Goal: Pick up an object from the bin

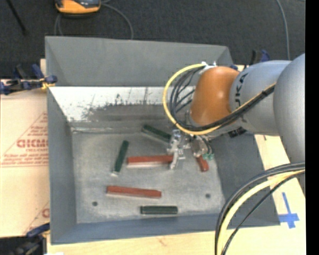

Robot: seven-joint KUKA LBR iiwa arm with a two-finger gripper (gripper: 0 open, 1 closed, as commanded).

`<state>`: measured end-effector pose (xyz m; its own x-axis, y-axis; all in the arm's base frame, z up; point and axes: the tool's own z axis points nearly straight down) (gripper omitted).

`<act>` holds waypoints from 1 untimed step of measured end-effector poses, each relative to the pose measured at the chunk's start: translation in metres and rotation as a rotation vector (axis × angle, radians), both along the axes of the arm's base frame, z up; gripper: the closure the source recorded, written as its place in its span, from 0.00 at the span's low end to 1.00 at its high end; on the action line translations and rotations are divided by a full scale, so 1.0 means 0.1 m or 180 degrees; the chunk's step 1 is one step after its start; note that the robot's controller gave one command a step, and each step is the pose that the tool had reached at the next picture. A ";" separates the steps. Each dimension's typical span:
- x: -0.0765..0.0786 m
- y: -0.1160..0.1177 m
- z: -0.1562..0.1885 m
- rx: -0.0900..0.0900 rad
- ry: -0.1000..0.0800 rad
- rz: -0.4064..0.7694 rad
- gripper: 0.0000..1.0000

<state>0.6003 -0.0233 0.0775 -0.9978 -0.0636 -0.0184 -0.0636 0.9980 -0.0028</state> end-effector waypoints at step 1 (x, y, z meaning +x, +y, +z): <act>0.00 0.00 0.00 0.0000 0.0000 0.0003 1.00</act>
Offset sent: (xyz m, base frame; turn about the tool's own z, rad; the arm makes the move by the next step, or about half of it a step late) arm -0.0010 0.0281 0.1453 0.0635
